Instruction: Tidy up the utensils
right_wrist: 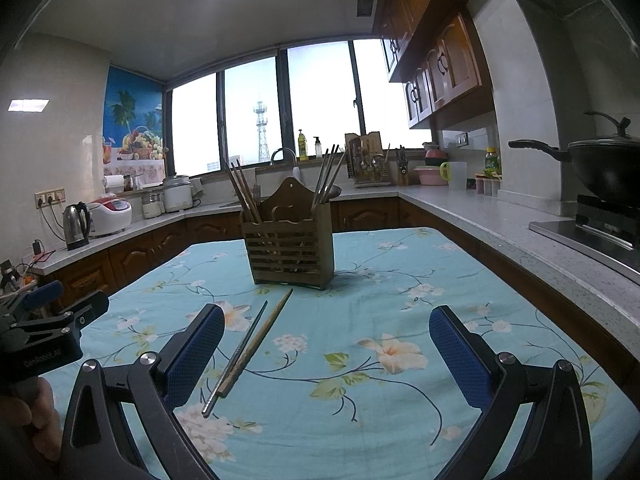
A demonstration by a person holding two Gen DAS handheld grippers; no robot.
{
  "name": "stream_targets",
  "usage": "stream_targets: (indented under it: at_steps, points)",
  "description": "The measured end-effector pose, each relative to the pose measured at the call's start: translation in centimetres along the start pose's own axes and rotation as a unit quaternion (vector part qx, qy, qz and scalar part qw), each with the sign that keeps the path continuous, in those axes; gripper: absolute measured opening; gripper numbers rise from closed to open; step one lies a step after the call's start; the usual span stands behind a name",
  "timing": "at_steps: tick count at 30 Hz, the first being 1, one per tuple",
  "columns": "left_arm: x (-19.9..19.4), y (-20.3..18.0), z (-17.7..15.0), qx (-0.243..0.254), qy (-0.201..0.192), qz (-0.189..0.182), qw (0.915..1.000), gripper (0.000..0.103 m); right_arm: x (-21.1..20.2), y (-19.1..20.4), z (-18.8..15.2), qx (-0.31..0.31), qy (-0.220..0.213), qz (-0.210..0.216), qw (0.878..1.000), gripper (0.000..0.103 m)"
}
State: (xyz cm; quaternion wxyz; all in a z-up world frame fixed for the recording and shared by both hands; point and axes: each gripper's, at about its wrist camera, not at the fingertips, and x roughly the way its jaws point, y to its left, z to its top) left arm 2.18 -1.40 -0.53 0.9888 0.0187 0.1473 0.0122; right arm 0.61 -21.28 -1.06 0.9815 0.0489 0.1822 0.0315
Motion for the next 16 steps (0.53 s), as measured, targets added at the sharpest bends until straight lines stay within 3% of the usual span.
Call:
stream_targets:
  at_steps: [16]
  points:
    - [1.2, 0.2, 0.4, -0.008, 0.018, -0.02, 0.9996, 0.102, 0.5, -0.1, 0.5, 0.003, 0.011, 0.002, 1.0, 0.103]
